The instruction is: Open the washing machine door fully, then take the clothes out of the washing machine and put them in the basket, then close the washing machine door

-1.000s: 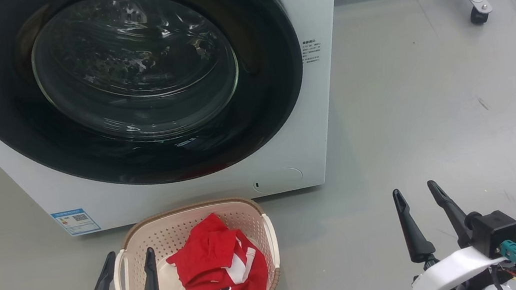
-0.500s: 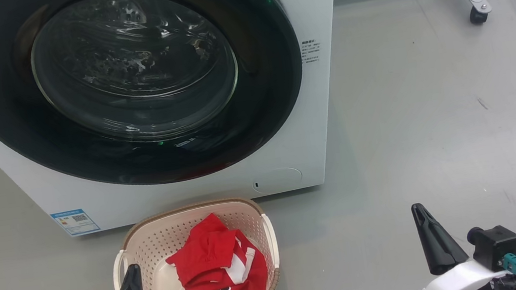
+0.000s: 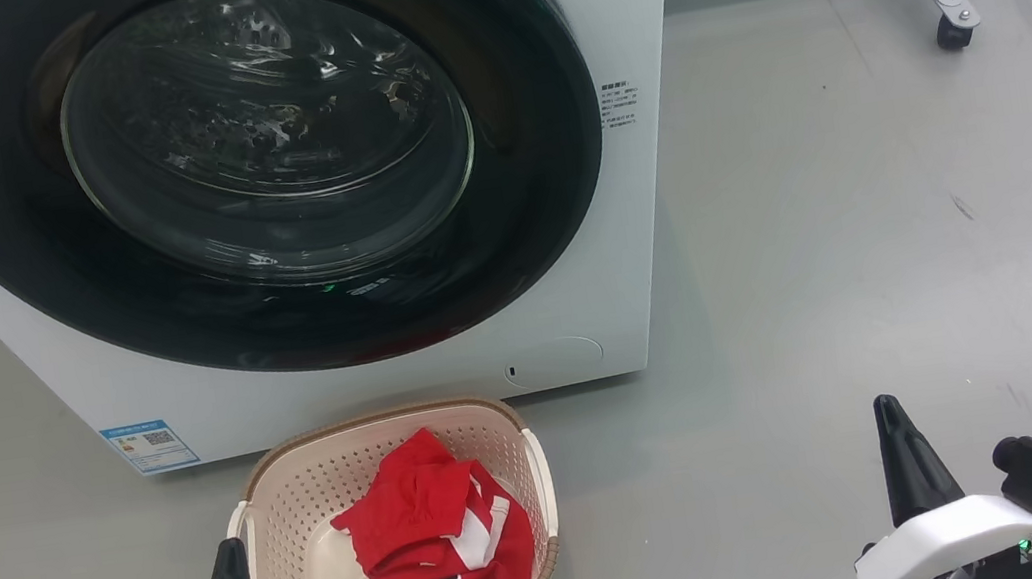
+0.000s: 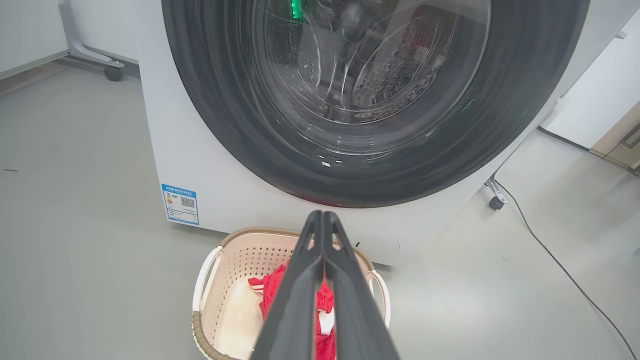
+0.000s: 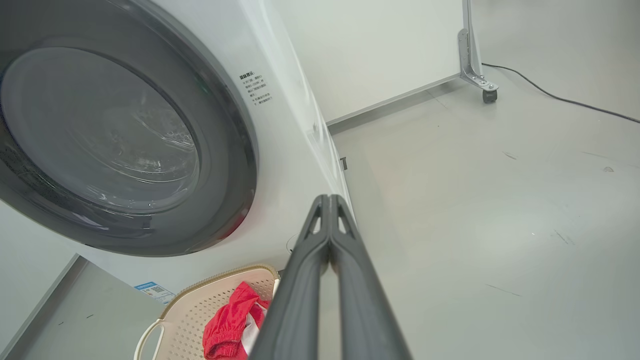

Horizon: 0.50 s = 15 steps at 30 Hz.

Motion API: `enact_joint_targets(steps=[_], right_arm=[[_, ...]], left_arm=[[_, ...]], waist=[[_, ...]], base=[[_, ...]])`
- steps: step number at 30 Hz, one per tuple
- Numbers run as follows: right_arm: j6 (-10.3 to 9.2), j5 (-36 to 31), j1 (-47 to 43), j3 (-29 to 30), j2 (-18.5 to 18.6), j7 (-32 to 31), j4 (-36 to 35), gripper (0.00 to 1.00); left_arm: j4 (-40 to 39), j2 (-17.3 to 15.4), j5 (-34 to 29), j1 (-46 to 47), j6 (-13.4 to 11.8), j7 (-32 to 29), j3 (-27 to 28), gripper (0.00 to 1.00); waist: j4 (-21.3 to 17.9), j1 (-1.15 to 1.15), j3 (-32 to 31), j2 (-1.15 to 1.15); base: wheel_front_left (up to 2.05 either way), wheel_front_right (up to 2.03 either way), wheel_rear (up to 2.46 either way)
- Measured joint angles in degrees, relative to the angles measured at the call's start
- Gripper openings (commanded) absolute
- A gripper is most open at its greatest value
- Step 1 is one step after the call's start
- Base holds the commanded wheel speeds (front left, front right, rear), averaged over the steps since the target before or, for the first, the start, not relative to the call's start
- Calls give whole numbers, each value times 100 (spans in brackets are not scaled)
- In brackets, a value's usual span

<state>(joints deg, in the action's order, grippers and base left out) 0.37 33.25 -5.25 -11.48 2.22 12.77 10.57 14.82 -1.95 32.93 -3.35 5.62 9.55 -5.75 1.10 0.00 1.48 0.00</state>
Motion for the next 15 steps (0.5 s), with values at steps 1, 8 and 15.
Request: enact_joint_targets(steps=[1, 8, 15], right_arm=[[0, 69, 1, 18, 2, -29, -1, 0], [7, 641, 13, 145, 37, -166, -5, 0], [53, 1187, 42, 254, 87, -286, -4, 0]], left_arm=[[0, 0, 84, 4, 7, -14, 9, 0], [8, 0, 544, 23, 8, -181, 100, 0], [14, 0, 1045, 105, 23, -301, 190, 0]], waist=[[-1, 0, -2, 0], [-7, 0, -12, 0], [-16, 0, -22, 0]], base=[[0, 0, 0], [0, 0, 0], [0, 0, 0]])
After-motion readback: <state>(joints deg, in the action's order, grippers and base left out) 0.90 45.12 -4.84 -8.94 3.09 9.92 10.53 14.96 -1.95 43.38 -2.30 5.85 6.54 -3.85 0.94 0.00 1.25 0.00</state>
